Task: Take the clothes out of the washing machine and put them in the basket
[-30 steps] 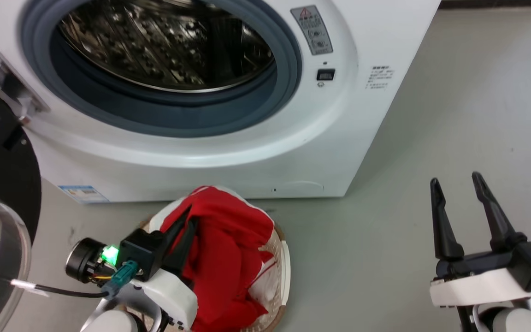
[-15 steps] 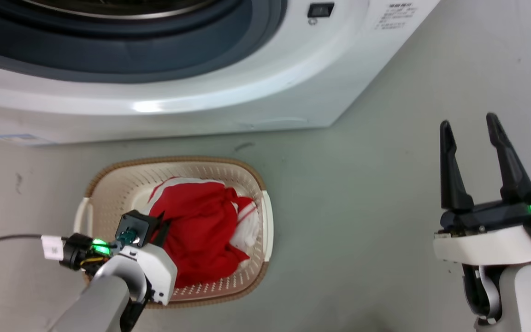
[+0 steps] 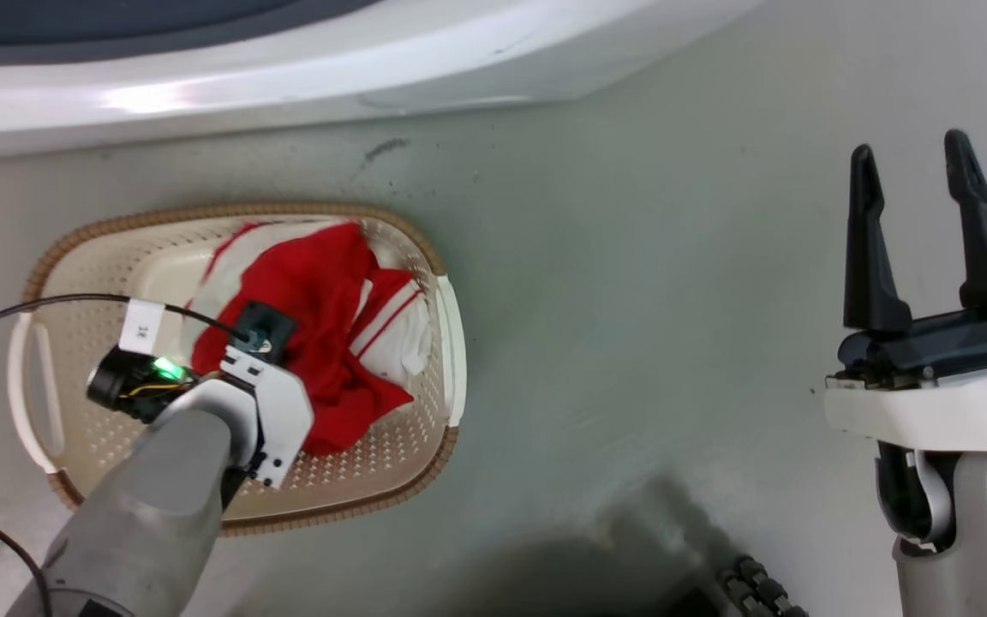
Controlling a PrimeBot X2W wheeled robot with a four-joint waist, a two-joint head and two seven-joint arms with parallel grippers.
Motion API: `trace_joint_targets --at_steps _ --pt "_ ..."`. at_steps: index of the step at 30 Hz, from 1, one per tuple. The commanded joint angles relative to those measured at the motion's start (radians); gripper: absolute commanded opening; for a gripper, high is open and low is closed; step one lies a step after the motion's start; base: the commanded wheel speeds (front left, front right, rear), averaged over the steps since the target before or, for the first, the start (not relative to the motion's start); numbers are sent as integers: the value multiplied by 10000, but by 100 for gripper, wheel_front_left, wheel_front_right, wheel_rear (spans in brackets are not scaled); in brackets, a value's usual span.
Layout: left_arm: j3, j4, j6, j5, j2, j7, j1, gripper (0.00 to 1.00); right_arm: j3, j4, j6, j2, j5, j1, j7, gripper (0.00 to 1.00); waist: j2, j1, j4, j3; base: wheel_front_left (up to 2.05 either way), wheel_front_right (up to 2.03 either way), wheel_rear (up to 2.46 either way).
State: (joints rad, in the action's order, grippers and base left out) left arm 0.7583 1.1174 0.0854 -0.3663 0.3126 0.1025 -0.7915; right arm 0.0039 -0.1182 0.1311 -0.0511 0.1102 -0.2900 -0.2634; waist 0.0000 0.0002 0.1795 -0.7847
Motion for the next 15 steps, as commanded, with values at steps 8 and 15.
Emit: trace_joint_targets --at_steps 8,15 --pt "302 1378 173 33 -305 -1005 -836 0 -167 -103 -7 17 202 -422 -20 100 0 -2 233 -856 0 0 0" --pt "378 1606 170 -86 -506 -1293 -619 100 -174 29 -7 17 158 -368 -20 100 0 -2 148 -485 0 0 0"
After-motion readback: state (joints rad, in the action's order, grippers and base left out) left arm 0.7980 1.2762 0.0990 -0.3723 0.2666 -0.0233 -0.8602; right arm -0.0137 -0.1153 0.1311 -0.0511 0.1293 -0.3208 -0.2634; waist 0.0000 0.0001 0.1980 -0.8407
